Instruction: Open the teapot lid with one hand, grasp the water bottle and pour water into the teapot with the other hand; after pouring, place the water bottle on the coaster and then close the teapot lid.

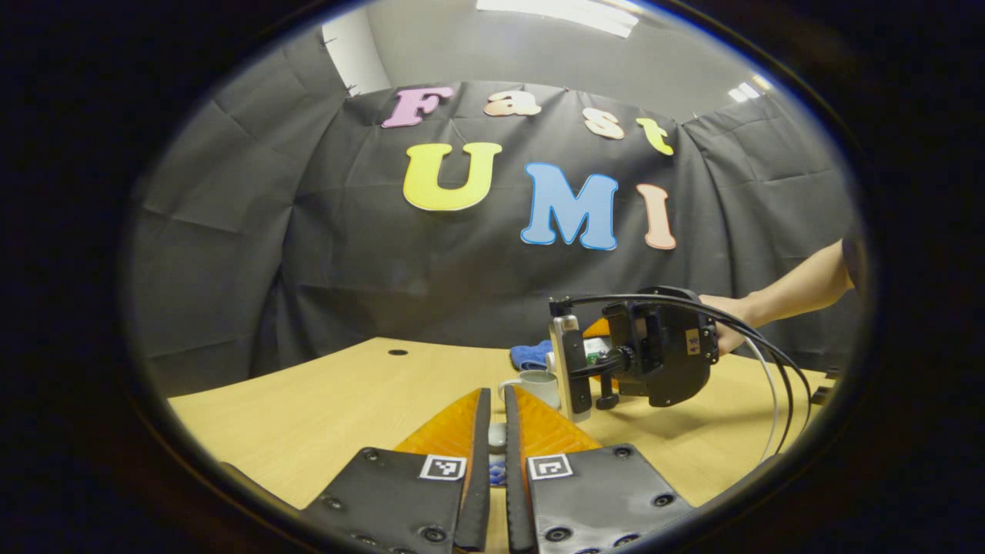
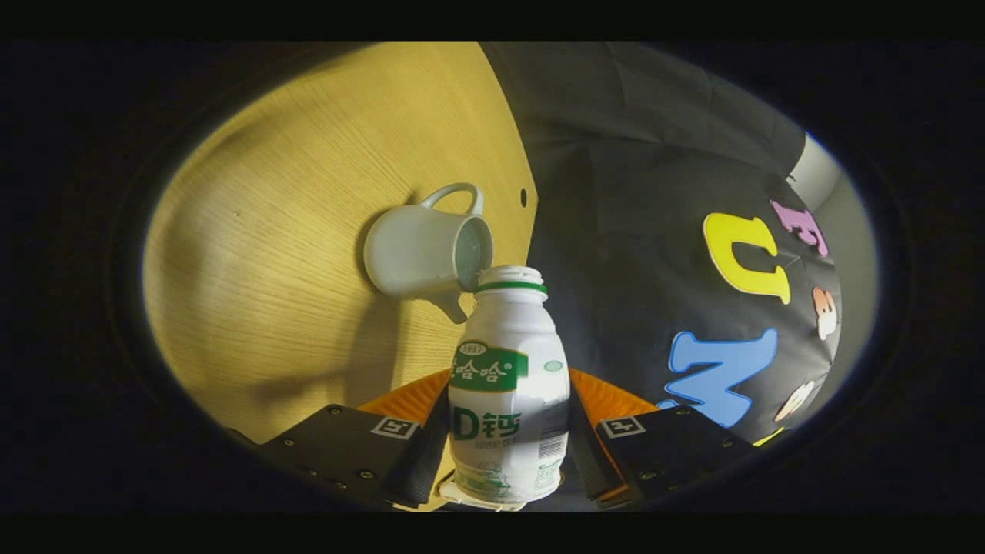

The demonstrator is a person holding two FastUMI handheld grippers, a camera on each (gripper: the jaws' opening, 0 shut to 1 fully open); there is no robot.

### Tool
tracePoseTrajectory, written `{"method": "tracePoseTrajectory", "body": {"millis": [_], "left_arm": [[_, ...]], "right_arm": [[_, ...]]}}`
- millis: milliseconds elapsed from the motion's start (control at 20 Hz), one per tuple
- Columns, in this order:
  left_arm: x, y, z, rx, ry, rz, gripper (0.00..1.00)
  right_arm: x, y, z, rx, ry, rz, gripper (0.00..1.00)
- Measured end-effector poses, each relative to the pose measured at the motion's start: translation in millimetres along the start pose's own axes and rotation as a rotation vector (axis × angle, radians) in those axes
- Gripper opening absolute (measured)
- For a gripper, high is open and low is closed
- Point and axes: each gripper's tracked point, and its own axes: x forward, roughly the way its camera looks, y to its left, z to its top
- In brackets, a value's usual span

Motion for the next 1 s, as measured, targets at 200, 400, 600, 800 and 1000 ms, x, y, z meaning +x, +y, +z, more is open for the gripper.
{"method": "tracePoseTrajectory", "body": {"millis": [200,400,600,800,1000], "left_arm": [[-0.3,0.4,-1.3,0.001,0.003,0.002,0.19],[-0.5,0.9,-1.3,0.001,0.003,0.004,0.19],[0.4,0.5,-1.3,0.003,0.003,0.003,0.19],[0.4,0.4,-2.5,0.004,0.007,0.005,0.19],[-0.2,2.1,-2.1,0.001,0.015,0.012,0.19]], "right_arm": [[-0.2,-1.9,0.1,-0.025,-0.002,-0.008,0.71],[1.0,-5.7,-0.5,-0.052,0.000,-0.013,0.71],[6.3,-13.5,0.8,-0.082,-0.003,-0.018,0.71],[4.7,-14.0,1.0,-0.103,-0.003,-0.017,0.71],[3.7,-10.7,3.3,-0.118,-0.003,-0.009,0.71]]}}
